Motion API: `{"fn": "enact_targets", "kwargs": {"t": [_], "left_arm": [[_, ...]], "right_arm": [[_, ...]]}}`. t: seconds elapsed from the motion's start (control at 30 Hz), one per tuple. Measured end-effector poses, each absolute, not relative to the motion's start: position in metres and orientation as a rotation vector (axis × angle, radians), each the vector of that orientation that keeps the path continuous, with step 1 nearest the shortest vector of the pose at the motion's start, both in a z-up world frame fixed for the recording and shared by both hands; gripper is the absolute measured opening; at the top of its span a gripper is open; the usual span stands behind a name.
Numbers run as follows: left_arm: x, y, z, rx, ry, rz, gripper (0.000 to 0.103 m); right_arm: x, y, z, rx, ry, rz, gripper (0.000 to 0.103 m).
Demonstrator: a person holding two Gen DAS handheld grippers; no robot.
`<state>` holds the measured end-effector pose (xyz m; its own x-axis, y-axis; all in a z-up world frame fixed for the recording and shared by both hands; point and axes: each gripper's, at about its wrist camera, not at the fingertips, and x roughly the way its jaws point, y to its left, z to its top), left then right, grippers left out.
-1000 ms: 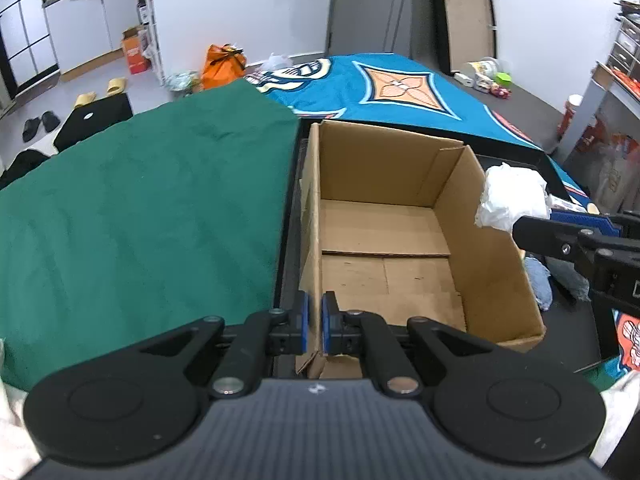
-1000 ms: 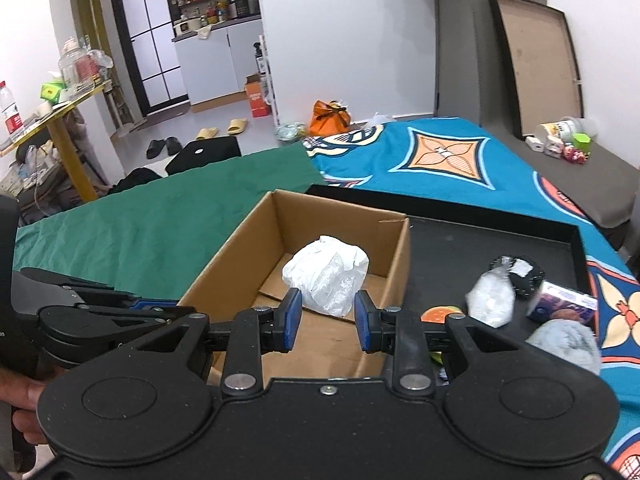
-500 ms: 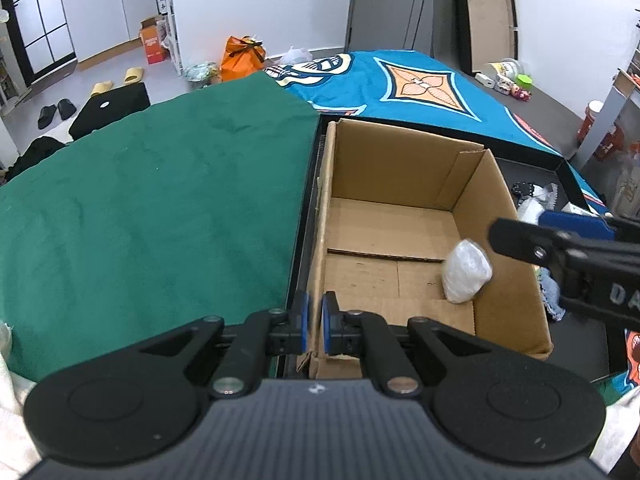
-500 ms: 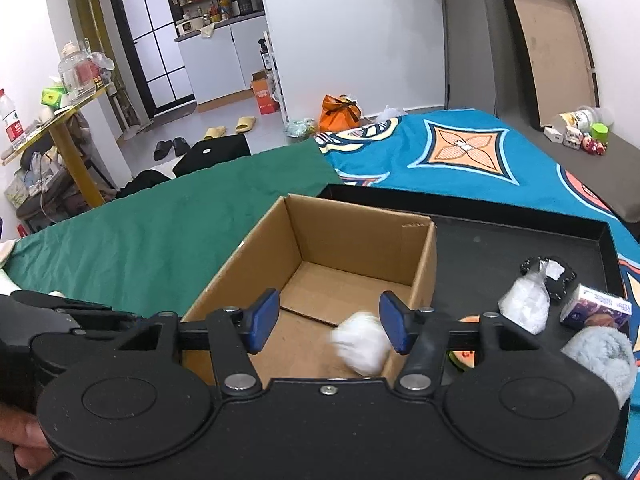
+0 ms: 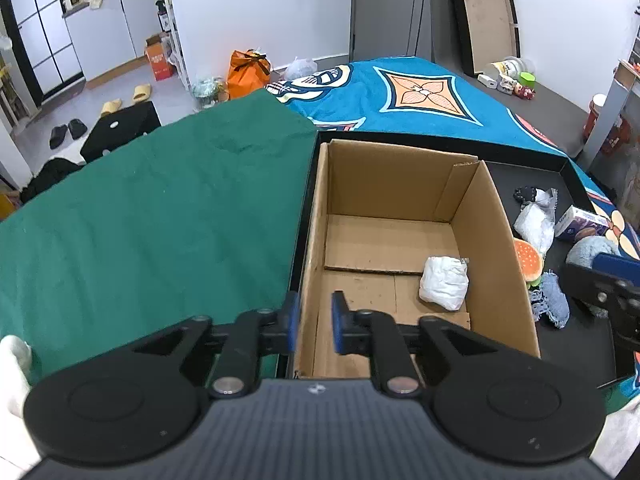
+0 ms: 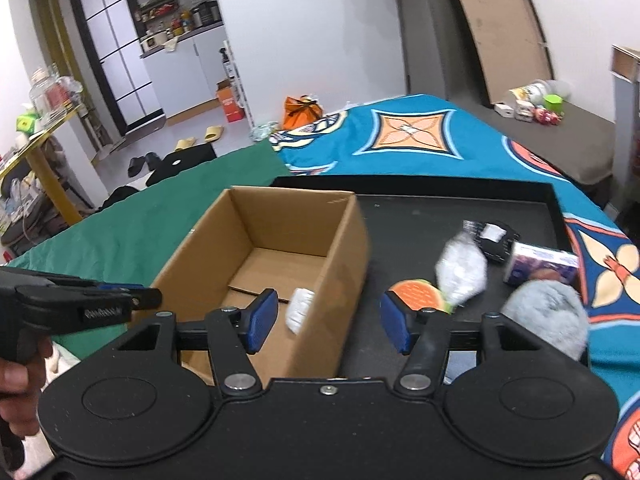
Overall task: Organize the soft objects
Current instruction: 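Open the right gripper to drop the tissue into the box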
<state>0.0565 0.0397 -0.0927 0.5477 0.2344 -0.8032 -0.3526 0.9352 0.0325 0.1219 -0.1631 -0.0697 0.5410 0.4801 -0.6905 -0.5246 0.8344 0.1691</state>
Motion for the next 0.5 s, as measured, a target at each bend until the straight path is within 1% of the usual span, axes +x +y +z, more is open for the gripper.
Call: {"fn": "enact_targets", "kwargs": {"t": [0.03, 0.1, 0.13, 0.2, 0.33, 0.4, 0.5], "left_arm": [[0.057, 0.038, -0.092, -0.131, 0.926, 0.354, 0.027], [0.059, 0.036, -0.089, -0.122, 0.921, 0.359, 0.042], [0.061, 0.034, -0.089, -0.115, 0.922, 0.363, 0.045], [0.064, 0.031, -0.088, -0.099, 0.928, 0.371, 0.056], [0.071, 0.022, -0.088, -0.067, 0.935, 0.370, 0.064], [0.074, 0.018, -0.088, -0.050, 0.938, 0.370, 0.071], [0.079, 0.012, -0.089, -0.028, 0.943, 0.370, 0.074]], "right_arm": [[0.123, -0.166, -0.070, -0.060, 0.803, 0.592, 0.057], [0.123, -0.174, -0.071, -0.058, 0.805, 0.579, 0.057], [0.123, -0.178, -0.072, -0.057, 0.808, 0.571, 0.057], [0.125, -0.188, -0.074, -0.054, 0.817, 0.554, 0.057], [0.128, -0.210, -0.080, -0.059, 0.833, 0.509, 0.058], [0.129, -0.223, -0.083, -0.052, 0.843, 0.483, 0.060], [0.131, -0.239, -0.088, -0.050, 0.854, 0.447, 0.062]]}}
